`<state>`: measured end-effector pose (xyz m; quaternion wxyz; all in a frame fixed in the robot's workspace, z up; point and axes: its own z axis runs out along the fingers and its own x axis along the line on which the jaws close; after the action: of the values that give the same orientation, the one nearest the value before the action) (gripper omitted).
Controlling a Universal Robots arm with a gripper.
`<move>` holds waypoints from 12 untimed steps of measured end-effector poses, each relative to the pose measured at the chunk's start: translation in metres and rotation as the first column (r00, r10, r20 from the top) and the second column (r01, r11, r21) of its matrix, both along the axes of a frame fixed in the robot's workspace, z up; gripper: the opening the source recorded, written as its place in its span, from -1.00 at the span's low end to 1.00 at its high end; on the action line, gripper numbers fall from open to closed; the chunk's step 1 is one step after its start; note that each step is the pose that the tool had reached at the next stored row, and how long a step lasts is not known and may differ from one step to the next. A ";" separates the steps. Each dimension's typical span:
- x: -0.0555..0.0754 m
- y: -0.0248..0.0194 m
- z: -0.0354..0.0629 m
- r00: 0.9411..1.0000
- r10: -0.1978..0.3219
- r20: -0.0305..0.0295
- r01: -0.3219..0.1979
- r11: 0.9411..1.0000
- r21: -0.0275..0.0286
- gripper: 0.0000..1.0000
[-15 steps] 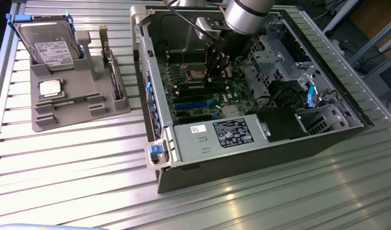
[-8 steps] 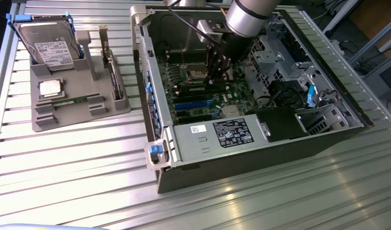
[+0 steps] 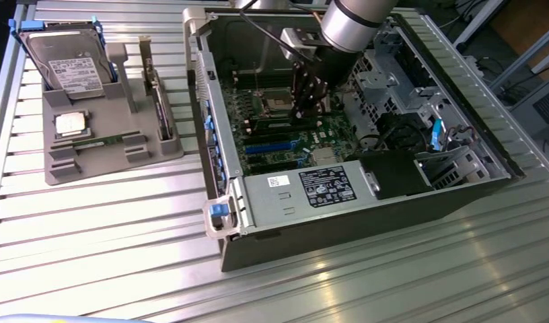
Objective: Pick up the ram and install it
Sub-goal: 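Insert the ram into the slot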
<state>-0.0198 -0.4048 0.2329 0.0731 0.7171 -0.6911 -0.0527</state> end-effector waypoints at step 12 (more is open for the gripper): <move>0.000 0.0004 -0.0002 1.000 -0.005 0.000 0.005 1.000 0.000 -0.73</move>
<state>-0.0196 -0.4044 0.2327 0.0729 0.7153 -0.6929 -0.0528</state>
